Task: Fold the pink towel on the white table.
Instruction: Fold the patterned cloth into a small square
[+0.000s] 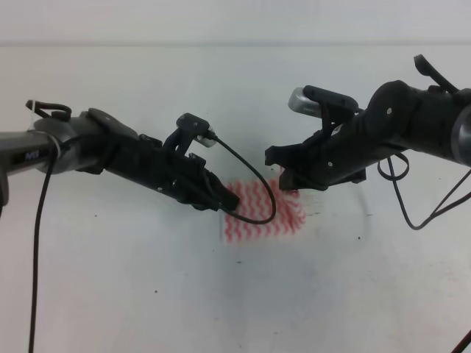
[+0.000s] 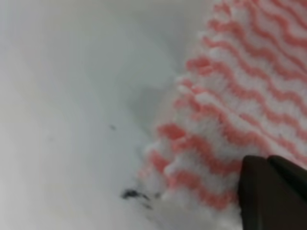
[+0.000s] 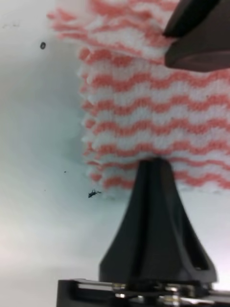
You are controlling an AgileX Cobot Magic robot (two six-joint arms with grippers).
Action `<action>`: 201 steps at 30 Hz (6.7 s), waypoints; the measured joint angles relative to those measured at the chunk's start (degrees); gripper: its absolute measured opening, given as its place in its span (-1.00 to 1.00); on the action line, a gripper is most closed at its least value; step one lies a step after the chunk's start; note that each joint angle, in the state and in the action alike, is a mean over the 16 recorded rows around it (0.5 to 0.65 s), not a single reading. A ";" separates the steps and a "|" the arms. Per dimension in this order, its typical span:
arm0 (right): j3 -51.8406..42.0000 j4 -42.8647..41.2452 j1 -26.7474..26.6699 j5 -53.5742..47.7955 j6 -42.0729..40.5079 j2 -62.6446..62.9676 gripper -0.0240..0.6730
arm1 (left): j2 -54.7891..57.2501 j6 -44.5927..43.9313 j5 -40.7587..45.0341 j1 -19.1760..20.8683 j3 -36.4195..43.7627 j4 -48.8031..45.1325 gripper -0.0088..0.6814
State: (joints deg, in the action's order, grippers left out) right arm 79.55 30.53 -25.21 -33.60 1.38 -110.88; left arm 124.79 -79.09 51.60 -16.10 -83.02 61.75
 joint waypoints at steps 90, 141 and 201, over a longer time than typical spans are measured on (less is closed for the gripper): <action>1.09 3.61 -2.59 0.34 -2.94 -0.18 -0.98 | -3.12 -25.35 15.44 4.87 0.08 -1.57 -0.99; 2.22 5.88 -4.22 0.09 -4.22 -0.43 -0.98 | 1.94 -33.34 10.07 3.84 0.08 3.62 -0.99; 2.75 6.36 -5.67 1.21 -4.66 -3.82 -0.98 | 1.46 -31.89 10.83 4.29 0.07 3.73 -0.99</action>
State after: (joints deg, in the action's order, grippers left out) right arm 82.30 36.89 -30.88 -32.39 -3.28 -114.71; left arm 126.25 -110.98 62.43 -11.81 -82.95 65.48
